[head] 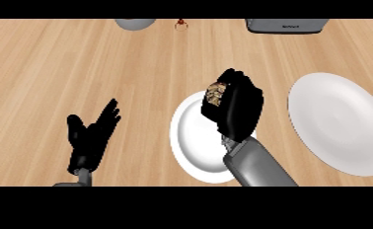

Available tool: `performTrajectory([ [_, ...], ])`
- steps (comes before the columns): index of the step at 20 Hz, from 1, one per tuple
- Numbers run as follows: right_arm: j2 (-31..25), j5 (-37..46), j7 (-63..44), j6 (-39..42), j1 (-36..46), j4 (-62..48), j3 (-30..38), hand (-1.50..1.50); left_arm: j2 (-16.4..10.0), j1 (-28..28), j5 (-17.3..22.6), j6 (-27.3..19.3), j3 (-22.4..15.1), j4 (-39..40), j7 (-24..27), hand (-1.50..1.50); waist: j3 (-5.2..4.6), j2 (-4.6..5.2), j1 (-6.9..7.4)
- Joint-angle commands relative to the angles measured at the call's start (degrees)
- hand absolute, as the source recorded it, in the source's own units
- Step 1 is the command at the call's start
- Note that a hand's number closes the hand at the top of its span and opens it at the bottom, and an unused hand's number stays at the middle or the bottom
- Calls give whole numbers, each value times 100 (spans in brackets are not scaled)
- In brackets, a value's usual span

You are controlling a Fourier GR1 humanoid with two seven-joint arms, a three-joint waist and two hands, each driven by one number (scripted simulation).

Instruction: Pick the cupcake from the plate and place it in the plate

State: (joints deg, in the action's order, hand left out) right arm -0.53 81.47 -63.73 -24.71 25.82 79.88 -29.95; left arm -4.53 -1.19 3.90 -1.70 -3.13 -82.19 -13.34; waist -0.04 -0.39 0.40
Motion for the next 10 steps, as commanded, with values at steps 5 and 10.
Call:
performTrajectory([
  [5, 50, 931, -1392, -1233, -349, 664, 606, 150, 38, -84, 25, 7, 38, 112, 110, 0, 7, 23, -85],
  [10, 51, 1030, -691, -1999, -1303, 1315, 1238, 150, -136, 17, 169, 42, 209, -238, -173, 0, 15, 12, -151],
])
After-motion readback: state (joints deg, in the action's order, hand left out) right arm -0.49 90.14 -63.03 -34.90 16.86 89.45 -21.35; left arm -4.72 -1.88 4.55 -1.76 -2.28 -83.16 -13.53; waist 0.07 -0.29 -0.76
